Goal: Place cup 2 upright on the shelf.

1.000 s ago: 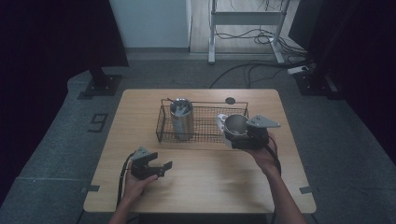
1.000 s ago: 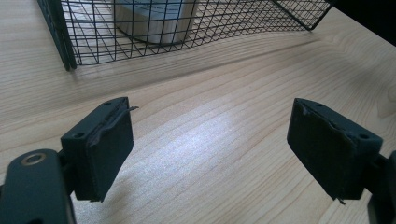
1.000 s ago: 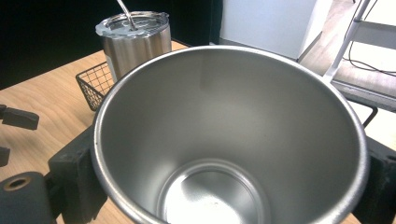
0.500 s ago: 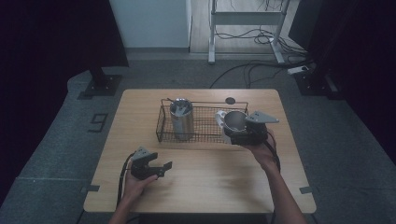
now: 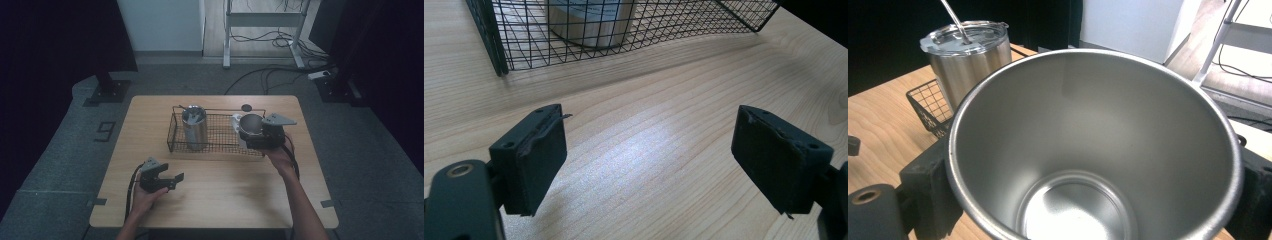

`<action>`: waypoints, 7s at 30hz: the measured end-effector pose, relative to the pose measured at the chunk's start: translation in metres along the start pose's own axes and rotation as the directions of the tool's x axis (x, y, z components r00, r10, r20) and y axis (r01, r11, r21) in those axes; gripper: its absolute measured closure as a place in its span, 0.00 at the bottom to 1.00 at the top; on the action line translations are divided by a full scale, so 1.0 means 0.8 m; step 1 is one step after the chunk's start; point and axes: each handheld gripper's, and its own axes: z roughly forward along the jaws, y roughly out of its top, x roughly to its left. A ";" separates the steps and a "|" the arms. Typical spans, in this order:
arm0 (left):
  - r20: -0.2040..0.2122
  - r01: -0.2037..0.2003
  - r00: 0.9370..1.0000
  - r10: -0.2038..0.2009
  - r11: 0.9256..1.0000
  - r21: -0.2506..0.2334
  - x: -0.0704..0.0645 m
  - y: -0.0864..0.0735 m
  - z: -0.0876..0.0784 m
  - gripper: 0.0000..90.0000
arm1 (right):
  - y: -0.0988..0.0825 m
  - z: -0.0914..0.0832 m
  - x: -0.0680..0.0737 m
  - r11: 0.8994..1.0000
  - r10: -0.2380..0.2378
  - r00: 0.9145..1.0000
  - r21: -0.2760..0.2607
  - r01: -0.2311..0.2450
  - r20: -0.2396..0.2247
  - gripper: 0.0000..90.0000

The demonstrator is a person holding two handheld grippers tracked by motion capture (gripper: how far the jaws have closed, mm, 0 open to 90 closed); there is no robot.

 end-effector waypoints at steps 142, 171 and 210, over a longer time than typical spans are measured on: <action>-0.013 -0.017 1.000 0.017 1.000 0.018 0.001 -0.003 0.000 0.17 | -0.046 0.107 -0.032 0.945 -0.034 0.993 0.326 -0.006 0.115 0.07; -0.002 -0.018 1.000 0.018 1.000 0.023 -0.002 -0.003 0.001 0.17 | -0.024 0.061 -0.035 0.991 0.069 0.994 0.107 -0.078 0.090 0.00; -0.012 -0.026 1.000 0.027 0.999 0.024 -0.004 -0.003 0.001 0.17 | -0.086 -0.030 0.001 0.998 0.048 0.998 0.025 -0.049 0.040 0.14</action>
